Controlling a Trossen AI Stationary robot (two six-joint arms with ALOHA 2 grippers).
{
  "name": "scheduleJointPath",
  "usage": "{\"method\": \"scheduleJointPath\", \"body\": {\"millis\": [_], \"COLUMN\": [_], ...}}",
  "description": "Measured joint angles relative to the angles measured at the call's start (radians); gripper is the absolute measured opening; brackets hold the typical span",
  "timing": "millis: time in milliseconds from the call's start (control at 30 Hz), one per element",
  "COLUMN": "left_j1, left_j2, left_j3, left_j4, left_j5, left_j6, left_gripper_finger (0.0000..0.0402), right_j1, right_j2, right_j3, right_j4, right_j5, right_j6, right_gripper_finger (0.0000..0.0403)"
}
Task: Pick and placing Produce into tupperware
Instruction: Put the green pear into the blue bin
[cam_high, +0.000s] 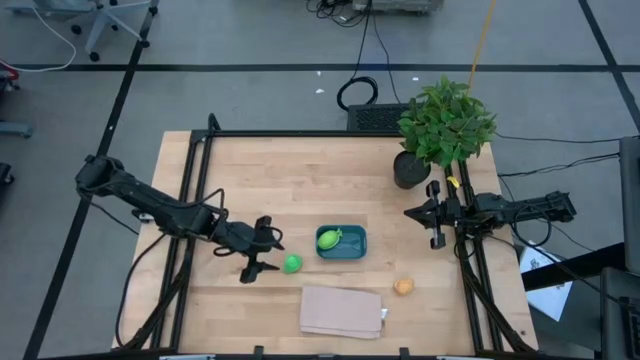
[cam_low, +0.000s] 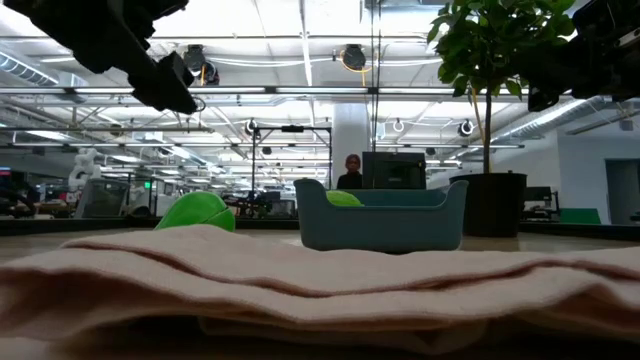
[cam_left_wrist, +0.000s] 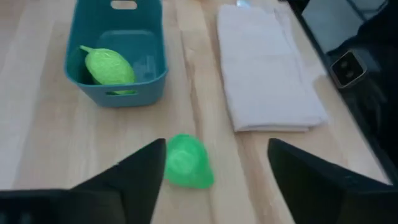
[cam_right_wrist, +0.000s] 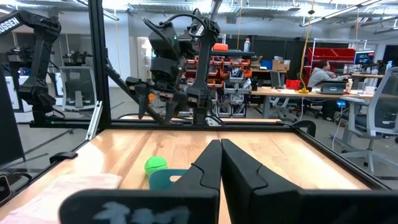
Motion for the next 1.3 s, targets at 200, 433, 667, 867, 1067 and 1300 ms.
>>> {"method": "scheduleJointPath", "body": {"millis": [200, 433, 667, 867, 1067, 1300], "left_j1": [0.021, 0.049, 0.082, 0.073, 0.086, 0.069], "left_j2": [0.000, 0.019, 0.238, 0.351, 0.355, 0.356], "left_j3": [0.000, 0.006, 0.199, 0.347, 0.422, 0.400], "left_j4": [-0.007, -0.016, -0.213, -0.289, -0.370, -0.430], "left_j5": [0.052, 0.047, -0.009, -0.013, 0.045, 0.080], "left_j6": [0.047, 0.028, 0.013, -0.014, -0.223, -0.542], "left_gripper_finger": [0.0344, 0.0351, 0.0351, 0.0351, 0.0351, 0.0351], "right_j1": [0.000, 0.000, 0.000, 0.000, 0.000, 0.000], "right_j2": [0.000, 0.000, 0.001, 0.006, 0.014, 0.017], "right_j3": [0.000, 0.000, 0.000, 0.000, 0.000, 0.000], "right_j4": [0.000, 0.000, 0.001, -0.006, 0.001, 0.000], "right_j5": [0.000, 0.000, 0.000, 0.001, 0.002, 0.002], "right_j6": [0.000, 0.000, 0.000, 0.000, 0.009, 0.015], "right_gripper_finger": [0.0000, 0.0000, 0.0000, 0.0000, 0.0000, 0.0000]}}
